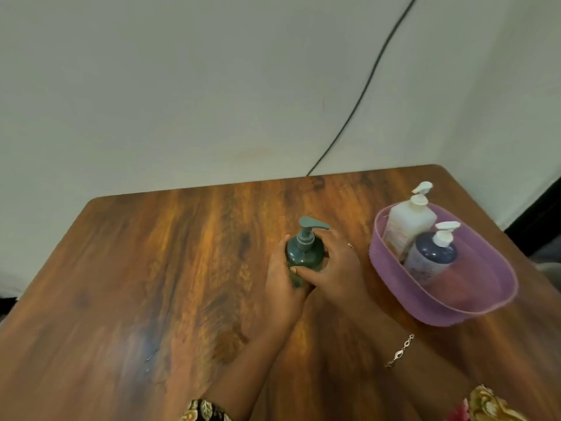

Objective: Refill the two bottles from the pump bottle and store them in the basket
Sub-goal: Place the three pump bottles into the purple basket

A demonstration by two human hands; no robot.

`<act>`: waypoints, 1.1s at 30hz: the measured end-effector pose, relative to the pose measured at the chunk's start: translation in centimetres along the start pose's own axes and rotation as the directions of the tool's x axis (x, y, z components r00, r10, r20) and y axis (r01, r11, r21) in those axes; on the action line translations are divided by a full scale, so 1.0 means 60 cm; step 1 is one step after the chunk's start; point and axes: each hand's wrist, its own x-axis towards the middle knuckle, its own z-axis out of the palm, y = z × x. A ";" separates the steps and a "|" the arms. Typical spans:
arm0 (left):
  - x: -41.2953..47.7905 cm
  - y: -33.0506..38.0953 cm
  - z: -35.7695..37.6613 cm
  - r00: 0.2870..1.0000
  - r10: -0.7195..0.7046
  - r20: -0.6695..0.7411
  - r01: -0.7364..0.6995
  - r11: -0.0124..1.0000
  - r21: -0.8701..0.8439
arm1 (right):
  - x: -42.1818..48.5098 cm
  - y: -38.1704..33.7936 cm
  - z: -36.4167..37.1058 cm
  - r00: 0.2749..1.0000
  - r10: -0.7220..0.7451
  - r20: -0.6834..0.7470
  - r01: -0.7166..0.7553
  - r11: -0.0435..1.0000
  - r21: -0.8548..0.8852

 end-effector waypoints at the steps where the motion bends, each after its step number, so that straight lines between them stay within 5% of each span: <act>1: 0.005 0.009 0.017 1.000 0.008 0.003 -0.008 1.000 -0.014 | 0.000 0.009 -0.017 1.000 0.014 -0.017 -0.015 1.000 -0.014; 6: 0.027 0.051 0.095 0.985 0.058 0.161 -0.041 0.993 -0.111 | -0.001 0.051 -0.108 0.996 0.067 -0.053 -0.073 0.989 -0.125; 19: 0.036 0.139 0.209 0.832 0.127 0.541 0.078 0.937 -0.340 | -0.025 0.093 -0.356 0.972 0.103 0.212 -0.102 0.995 -0.013; 25: 0.044 0.159 0.255 0.727 0.135 0.673 0.082 0.956 -0.281 | -0.036 0.121 -0.398 0.980 0.091 0.178 -0.076 0.993 -0.088; 33: 0.041 0.169 0.297 0.707 0.166 0.688 -0.084 0.985 -0.151 | -0.054 0.168 -0.407 0.987 0.149 0.051 -0.137 0.971 -0.197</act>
